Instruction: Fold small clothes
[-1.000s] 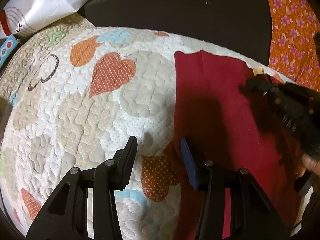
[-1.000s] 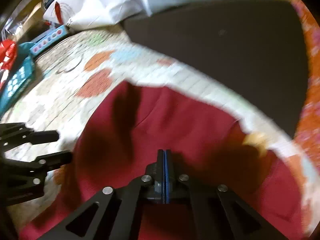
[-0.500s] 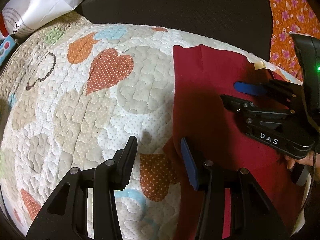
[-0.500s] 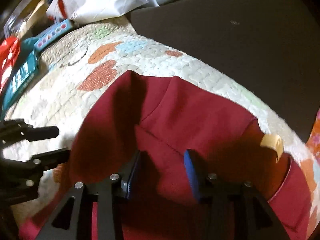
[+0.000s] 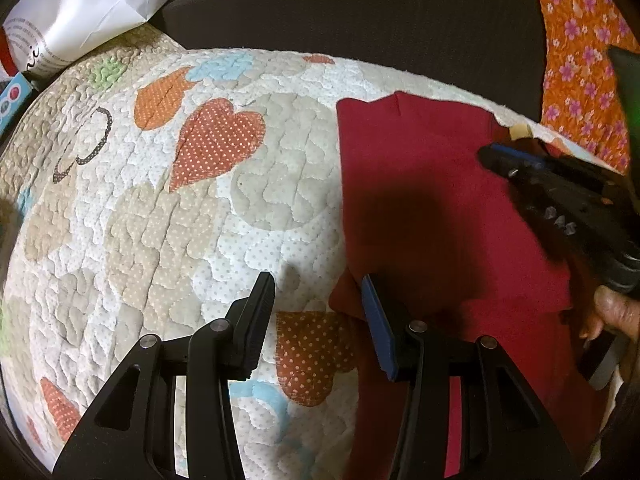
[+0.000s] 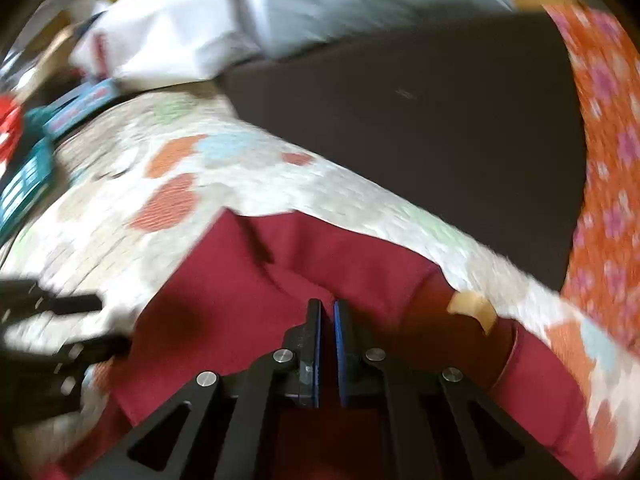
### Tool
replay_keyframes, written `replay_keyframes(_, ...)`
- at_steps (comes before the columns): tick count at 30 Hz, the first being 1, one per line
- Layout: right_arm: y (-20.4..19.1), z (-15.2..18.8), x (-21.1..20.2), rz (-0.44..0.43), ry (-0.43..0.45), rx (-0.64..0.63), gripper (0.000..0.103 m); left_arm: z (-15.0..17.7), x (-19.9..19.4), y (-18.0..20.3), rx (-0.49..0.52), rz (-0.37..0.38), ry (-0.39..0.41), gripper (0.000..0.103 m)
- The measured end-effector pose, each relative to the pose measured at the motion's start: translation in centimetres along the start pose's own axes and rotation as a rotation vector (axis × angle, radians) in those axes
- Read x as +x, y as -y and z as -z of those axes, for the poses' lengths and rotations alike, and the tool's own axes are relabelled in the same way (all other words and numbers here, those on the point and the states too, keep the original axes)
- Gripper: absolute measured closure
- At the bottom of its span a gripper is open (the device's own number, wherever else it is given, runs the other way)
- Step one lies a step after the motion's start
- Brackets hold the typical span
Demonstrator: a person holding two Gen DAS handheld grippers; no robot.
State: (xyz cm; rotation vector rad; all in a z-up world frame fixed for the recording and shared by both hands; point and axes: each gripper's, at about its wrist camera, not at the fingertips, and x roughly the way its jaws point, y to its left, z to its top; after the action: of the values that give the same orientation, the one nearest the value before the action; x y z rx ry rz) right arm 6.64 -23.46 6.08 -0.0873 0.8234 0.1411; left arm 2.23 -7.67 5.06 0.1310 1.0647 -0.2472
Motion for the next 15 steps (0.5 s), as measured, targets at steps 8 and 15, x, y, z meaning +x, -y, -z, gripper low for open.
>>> replay_keyframes(8, 0.4, 3.4, -5.0, -0.018, 0.010, 0.103, 0.086, -0.7, -1.9, -0.8, -0.062, 0.038, 0.066, 0.058)
replay_keyframes(15, 3.6, 10.4, -6.6, -0.063, -0.028, 0.271, 0.071, -0.2, -0.4, 2.5, 0.035, 0.044, 0.025, 0.058)
